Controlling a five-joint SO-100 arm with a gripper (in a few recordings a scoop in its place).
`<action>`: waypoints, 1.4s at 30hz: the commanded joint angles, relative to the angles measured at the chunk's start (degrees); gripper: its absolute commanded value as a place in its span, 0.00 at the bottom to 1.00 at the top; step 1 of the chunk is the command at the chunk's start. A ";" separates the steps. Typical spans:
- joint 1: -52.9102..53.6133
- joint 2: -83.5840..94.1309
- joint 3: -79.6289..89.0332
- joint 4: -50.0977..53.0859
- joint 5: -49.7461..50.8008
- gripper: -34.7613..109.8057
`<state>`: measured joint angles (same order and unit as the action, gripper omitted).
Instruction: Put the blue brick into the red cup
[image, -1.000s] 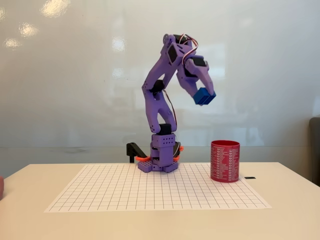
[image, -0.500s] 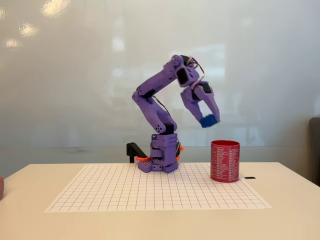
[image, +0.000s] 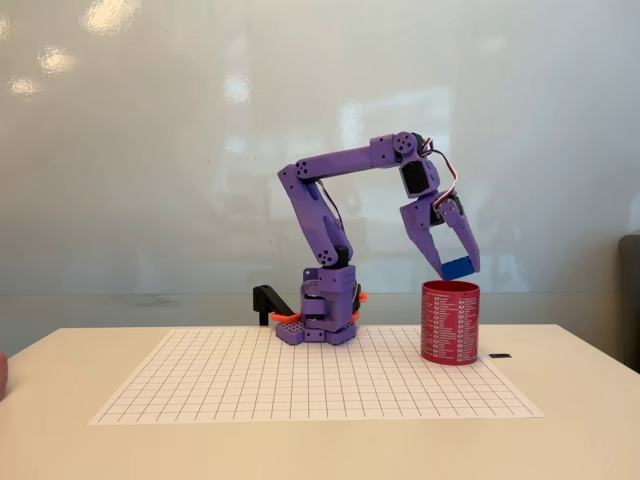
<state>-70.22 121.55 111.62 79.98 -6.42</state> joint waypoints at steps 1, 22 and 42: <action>-3.96 1.14 -2.29 0.26 -1.05 0.23; -2.90 -1.85 -5.01 0.53 5.71 0.49; -2.55 0.26 -4.75 3.52 2.99 0.59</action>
<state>-72.07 118.12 110.57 82.79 -2.81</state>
